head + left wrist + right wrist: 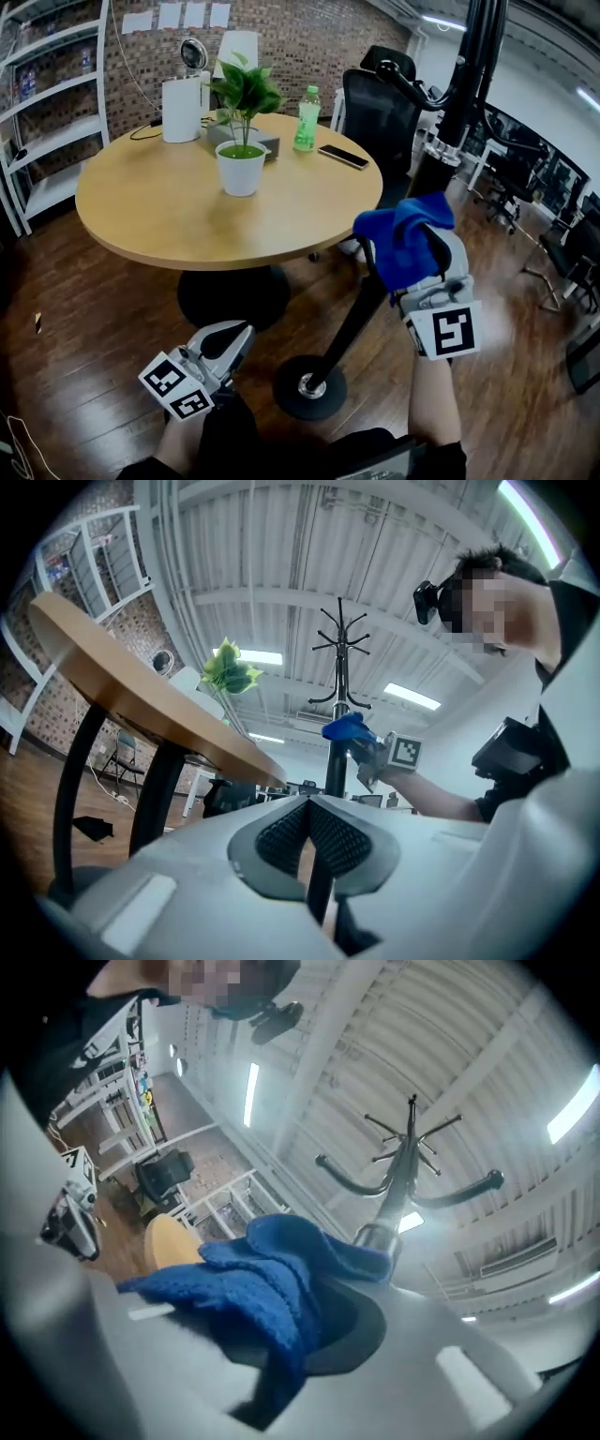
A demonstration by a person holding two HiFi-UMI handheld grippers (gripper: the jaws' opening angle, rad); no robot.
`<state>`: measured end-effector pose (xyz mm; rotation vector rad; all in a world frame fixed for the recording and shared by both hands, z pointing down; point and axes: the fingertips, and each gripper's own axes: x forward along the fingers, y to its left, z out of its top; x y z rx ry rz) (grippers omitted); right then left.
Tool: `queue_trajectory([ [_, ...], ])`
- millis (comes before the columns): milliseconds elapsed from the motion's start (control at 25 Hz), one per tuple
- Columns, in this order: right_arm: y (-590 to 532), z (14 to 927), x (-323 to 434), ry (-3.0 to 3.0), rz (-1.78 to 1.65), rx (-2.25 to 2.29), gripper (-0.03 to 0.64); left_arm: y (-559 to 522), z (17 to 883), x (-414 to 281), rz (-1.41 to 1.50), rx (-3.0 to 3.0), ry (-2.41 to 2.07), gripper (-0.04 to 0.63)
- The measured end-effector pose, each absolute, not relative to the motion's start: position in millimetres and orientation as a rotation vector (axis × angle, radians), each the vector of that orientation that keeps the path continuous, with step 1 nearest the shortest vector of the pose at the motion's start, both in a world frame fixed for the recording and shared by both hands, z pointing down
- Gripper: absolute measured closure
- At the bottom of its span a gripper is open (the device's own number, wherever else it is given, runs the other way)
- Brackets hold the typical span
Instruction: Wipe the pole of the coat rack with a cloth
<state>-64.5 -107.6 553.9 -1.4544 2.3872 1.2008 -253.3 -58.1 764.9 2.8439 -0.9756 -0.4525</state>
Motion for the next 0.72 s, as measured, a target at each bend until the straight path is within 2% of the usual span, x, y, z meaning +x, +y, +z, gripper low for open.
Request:
queue_trajectory([
  [200, -97, 499, -36, 2.271, 0.837, -1.222, 0.597, -53, 744, -274, -0.510, 2.855, -1.033, 0.595],
  [400, -106, 512, 4, 2.133, 0.492, -1.133, 0.595, -59, 743, -276, -0.502, 2.863, -1.035, 0.595],
  [520, -135, 558, 34, 2.110, 0.274, -1.252, 0.595, -61, 747, -270, -0.487, 2.867, -1.015, 0.595],
  [720, -176, 700, 33, 2.204, -0.110, -1.302, 0.596, -62, 764, -259, -0.442, 2.850, -0.984, 0.595],
])
